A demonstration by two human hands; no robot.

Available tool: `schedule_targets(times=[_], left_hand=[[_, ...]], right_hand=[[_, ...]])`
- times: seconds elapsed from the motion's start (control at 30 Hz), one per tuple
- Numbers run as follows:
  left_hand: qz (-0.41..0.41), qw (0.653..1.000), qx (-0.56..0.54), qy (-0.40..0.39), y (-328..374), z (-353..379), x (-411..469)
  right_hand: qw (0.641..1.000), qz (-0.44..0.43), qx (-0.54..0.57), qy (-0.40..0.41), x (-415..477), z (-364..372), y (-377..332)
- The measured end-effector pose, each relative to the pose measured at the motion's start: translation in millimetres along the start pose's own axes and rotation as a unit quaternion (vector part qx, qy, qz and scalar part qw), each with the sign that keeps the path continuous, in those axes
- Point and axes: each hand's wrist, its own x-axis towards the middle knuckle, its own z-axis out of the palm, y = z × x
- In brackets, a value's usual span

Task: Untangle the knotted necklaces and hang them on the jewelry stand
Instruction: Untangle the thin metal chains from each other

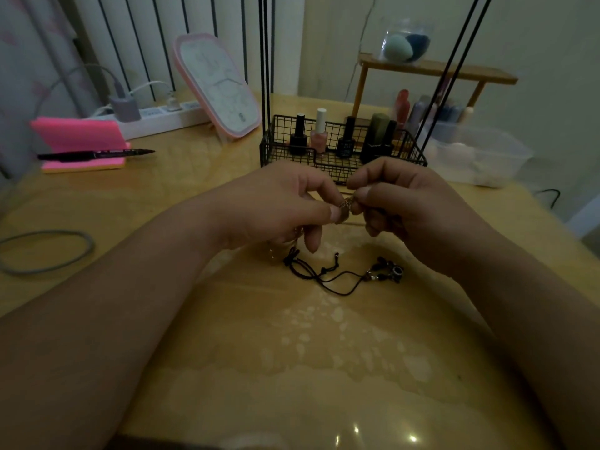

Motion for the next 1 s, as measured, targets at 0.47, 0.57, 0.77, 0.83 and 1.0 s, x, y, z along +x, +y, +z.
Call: schedule_targets(times=[0.47,0.57,0.77,0.83,1.0], left_hand=[[0.023,0.998,-0.007,0.066,-3.7,-1.1,2.2],[0.021,0.998,-0.003,0.063,-3.6,-1.0,2.5],[0.020,0.999,0.009,0.040,-4.6,0.3,2.4],[0.021,0.999,0.020,0.031,-4.4,1.6,2.5],[0.033,0.998,0.032,0.038,-5.7,2.5,3.2]], right_hand=[[0.994,0.029,-0.085,-0.062,-3.3,-2.2,-1.7],[0.993,0.041,-0.079,-0.076,-4.4,-1.2,-2.3],[0.995,0.054,-0.036,-0.074,-4.2,0.3,-3.7],[0.996,0.054,-0.027,-0.073,-4.1,1.5,-3.7],[0.996,0.053,-0.029,-0.063,-3.8,2.9,-2.1]])
